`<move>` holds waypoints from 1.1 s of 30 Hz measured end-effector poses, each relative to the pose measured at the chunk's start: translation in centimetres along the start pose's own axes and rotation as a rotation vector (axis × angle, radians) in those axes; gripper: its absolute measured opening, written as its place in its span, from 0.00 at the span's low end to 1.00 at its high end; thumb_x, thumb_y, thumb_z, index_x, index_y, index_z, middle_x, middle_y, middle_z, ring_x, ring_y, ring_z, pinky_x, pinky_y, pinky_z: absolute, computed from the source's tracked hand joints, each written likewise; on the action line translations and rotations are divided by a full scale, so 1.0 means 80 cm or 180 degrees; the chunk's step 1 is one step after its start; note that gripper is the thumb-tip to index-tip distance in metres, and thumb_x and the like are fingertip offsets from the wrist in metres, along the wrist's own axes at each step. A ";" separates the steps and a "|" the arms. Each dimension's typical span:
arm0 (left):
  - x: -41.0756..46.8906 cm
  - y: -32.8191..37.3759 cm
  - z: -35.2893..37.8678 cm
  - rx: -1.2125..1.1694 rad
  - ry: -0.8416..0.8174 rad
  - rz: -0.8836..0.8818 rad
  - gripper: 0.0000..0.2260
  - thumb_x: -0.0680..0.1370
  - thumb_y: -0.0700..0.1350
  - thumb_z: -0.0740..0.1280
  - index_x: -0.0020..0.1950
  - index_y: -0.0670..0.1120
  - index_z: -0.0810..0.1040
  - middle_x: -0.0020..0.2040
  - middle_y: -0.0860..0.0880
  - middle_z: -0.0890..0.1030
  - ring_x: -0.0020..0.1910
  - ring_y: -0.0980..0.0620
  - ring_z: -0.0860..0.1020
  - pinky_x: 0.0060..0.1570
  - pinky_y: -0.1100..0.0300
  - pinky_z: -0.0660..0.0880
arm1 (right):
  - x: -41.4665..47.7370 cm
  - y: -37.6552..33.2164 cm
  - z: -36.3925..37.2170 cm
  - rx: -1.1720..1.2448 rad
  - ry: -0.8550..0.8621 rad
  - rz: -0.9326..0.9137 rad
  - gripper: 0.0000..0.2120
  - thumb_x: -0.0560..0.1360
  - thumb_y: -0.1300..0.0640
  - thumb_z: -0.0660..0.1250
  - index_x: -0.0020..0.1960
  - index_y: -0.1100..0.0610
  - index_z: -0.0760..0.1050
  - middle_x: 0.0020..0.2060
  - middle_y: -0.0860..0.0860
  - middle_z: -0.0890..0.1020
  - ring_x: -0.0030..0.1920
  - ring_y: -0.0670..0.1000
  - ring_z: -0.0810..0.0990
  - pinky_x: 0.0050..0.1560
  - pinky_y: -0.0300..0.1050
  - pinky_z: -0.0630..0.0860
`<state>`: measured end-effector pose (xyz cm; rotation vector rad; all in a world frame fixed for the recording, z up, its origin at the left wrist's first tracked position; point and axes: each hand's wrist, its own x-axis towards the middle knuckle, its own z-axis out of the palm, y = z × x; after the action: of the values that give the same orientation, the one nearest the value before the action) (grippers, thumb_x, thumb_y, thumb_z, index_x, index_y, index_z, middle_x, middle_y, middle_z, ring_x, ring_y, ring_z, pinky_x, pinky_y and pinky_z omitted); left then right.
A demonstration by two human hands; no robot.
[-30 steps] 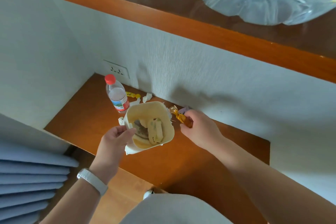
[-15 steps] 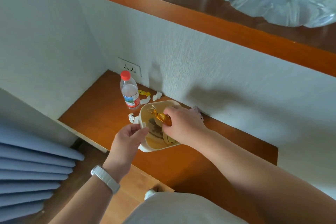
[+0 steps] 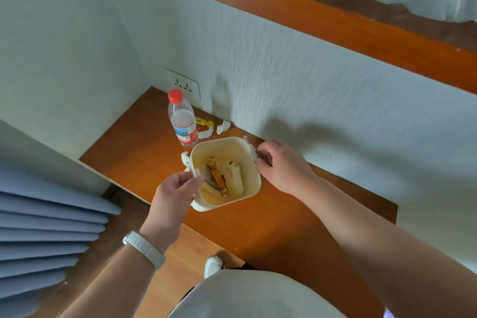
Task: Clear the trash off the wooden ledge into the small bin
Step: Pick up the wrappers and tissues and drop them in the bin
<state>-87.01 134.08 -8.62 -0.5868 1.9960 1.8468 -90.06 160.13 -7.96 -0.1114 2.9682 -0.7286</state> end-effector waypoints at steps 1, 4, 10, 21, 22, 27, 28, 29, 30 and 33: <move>0.001 0.000 0.001 0.0002 0.0004 -0.0006 0.07 0.81 0.47 0.72 0.56 0.47 0.83 0.44 0.48 0.89 0.46 0.49 0.88 0.45 0.58 0.81 | 0.003 0.016 0.006 -0.0045 -0.0039 0.0167 0.17 0.78 0.45 0.62 0.63 0.51 0.74 0.54 0.46 0.78 0.45 0.47 0.77 0.45 0.49 0.79; 0.004 0.002 0.002 0.0008 0.0010 -0.0049 0.07 0.81 0.47 0.71 0.56 0.46 0.82 0.49 0.43 0.89 0.51 0.43 0.87 0.53 0.51 0.83 | 0.008 0.061 0.031 -0.0259 -0.0193 0.0513 0.15 0.78 0.48 0.62 0.62 0.52 0.74 0.59 0.50 0.77 0.51 0.52 0.78 0.47 0.51 0.79; 0.010 0.009 0.007 0.0039 0.0136 -0.0120 0.06 0.81 0.45 0.72 0.56 0.45 0.83 0.52 0.40 0.88 0.56 0.37 0.85 0.62 0.42 0.80 | 0.020 0.116 0.077 -0.0487 -0.0448 0.0894 0.34 0.75 0.49 0.62 0.78 0.51 0.55 0.67 0.55 0.71 0.61 0.58 0.75 0.54 0.54 0.79; 0.024 0.019 0.016 0.0112 0.0175 -0.0136 0.08 0.80 0.47 0.72 0.57 0.46 0.83 0.51 0.42 0.88 0.56 0.39 0.85 0.62 0.43 0.80 | 0.037 0.139 0.113 -0.1088 -0.0330 0.0611 0.22 0.74 0.52 0.66 0.66 0.58 0.70 0.56 0.57 0.77 0.55 0.58 0.77 0.47 0.50 0.78; 0.024 0.020 0.016 0.0108 0.0173 -0.0138 0.07 0.80 0.47 0.72 0.56 0.46 0.83 0.50 0.43 0.88 0.56 0.40 0.85 0.62 0.44 0.80 | 0.037 0.139 0.113 -0.1083 -0.0329 0.0593 0.20 0.74 0.53 0.66 0.65 0.57 0.72 0.54 0.56 0.77 0.53 0.57 0.77 0.45 0.49 0.77; 0.024 0.025 0.012 0.0106 0.0140 -0.0102 0.05 0.80 0.46 0.72 0.54 0.47 0.83 0.47 0.46 0.89 0.55 0.40 0.85 0.61 0.43 0.81 | 0.027 0.122 0.099 -0.0544 -0.0429 0.0607 0.16 0.78 0.55 0.61 0.63 0.43 0.74 0.49 0.48 0.80 0.43 0.50 0.79 0.37 0.43 0.78; 0.024 0.025 0.011 0.0090 0.0118 -0.0090 0.06 0.80 0.46 0.72 0.55 0.46 0.83 0.48 0.44 0.89 0.54 0.40 0.86 0.61 0.44 0.82 | 0.025 0.115 0.096 -0.0448 -0.0379 0.0544 0.15 0.78 0.55 0.61 0.62 0.42 0.75 0.48 0.47 0.81 0.43 0.50 0.80 0.39 0.44 0.80; 0.024 0.025 0.010 0.0084 0.0102 -0.0073 0.06 0.80 0.46 0.72 0.55 0.46 0.83 0.49 0.44 0.89 0.54 0.40 0.86 0.61 0.45 0.82 | 0.022 0.105 0.090 -0.0355 -0.0314 0.0512 0.14 0.78 0.54 0.61 0.61 0.42 0.76 0.47 0.46 0.81 0.43 0.49 0.80 0.40 0.45 0.81; 0.024 0.026 0.009 0.0093 0.0095 -0.0049 0.07 0.80 0.47 0.73 0.56 0.46 0.83 0.49 0.43 0.89 0.53 0.41 0.87 0.60 0.46 0.83 | 0.021 0.097 0.086 -0.0261 -0.0210 0.0507 0.12 0.77 0.53 0.61 0.58 0.43 0.77 0.44 0.45 0.80 0.42 0.49 0.80 0.39 0.45 0.80; 0.023 0.025 0.004 0.0117 0.0069 0.0032 0.07 0.80 0.48 0.73 0.55 0.47 0.83 0.48 0.46 0.90 0.50 0.46 0.88 0.51 0.54 0.84 | 0.020 0.064 0.062 0.0051 0.0082 0.0476 0.07 0.76 0.51 0.63 0.39 0.48 0.72 0.32 0.44 0.74 0.33 0.48 0.74 0.30 0.42 0.69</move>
<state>-89.66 134.41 -7.93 -0.5897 2.0461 1.8130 -91.42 162.24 -14.85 0.1205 2.9538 -0.7399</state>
